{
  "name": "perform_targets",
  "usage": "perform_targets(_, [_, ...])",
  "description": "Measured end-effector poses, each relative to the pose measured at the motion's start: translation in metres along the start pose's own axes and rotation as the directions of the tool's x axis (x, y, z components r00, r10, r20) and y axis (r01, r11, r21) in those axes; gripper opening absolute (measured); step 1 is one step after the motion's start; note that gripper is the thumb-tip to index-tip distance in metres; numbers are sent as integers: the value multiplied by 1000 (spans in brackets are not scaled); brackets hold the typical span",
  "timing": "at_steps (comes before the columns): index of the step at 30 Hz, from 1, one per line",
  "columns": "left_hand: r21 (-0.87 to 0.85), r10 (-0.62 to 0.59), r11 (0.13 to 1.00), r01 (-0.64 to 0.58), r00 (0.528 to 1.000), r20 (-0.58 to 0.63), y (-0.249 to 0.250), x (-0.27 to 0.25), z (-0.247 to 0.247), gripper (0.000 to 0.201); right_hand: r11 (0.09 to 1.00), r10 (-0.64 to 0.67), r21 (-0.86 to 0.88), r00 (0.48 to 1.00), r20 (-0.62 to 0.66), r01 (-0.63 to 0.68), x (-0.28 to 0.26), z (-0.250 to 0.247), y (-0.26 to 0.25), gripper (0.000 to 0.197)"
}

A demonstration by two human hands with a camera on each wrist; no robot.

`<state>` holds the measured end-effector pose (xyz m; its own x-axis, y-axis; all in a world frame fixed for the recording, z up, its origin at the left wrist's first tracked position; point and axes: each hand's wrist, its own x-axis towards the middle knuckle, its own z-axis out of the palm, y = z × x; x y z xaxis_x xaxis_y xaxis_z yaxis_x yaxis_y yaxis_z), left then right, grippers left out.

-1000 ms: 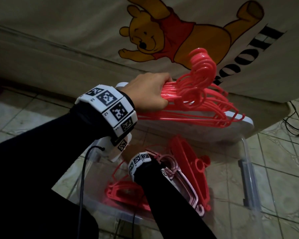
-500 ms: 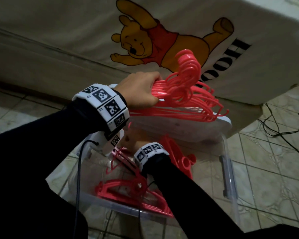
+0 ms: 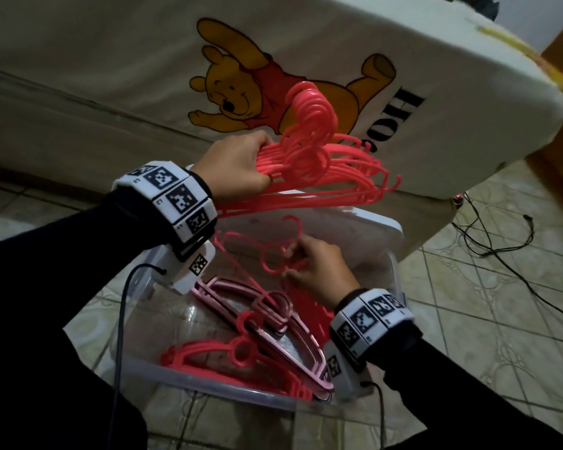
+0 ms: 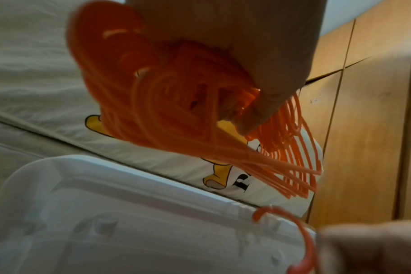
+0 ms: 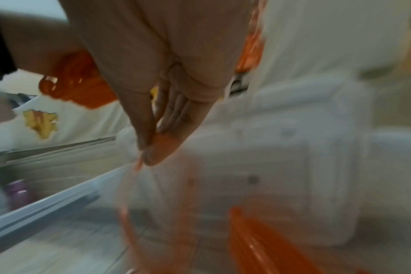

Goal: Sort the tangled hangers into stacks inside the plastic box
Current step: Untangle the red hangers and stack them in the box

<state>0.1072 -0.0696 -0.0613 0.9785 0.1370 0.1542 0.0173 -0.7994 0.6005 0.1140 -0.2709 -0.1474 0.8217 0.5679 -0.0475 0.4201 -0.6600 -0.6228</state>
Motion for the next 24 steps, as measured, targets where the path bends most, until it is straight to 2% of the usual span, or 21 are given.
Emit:
perform_targets(3, [5,1,1000,-1,1000,-23,-1,0,0,28,997,46,68,997,-62,-42,-8,-10,8,39])
perform_targets(6, [14,6,1000,-6,999,-46,0,0,-1,33,996,32,87,998,-57,-27,-14,-18,11,37])
perform_targets(10, [41,9,999,-9,1000,-6,1,-1,-4,42,990,-135,28,984,-115,139,-15,-51,6,25])
perform_targets(15, [28,-29,999,27,996,86,5,-5,1,64,944,-331,-62,916,-229,325,-16,-92,-7,21])
perform_targets(17, [15,-54,998,53,992,113,8,-8,3,80,931,-361,-143,899,-246,335,-14,-103,-9,21])
perform_targets(20, [-53,-70,996,78,989,133,11,-15,2,98,932,-342,-220,900,-272,288,-10,-119,-5,19])
perform_targets(24, [-48,-53,997,60,988,143,13,-22,5,104,939,-331,-185,905,-268,289,-8,-114,-8,17])
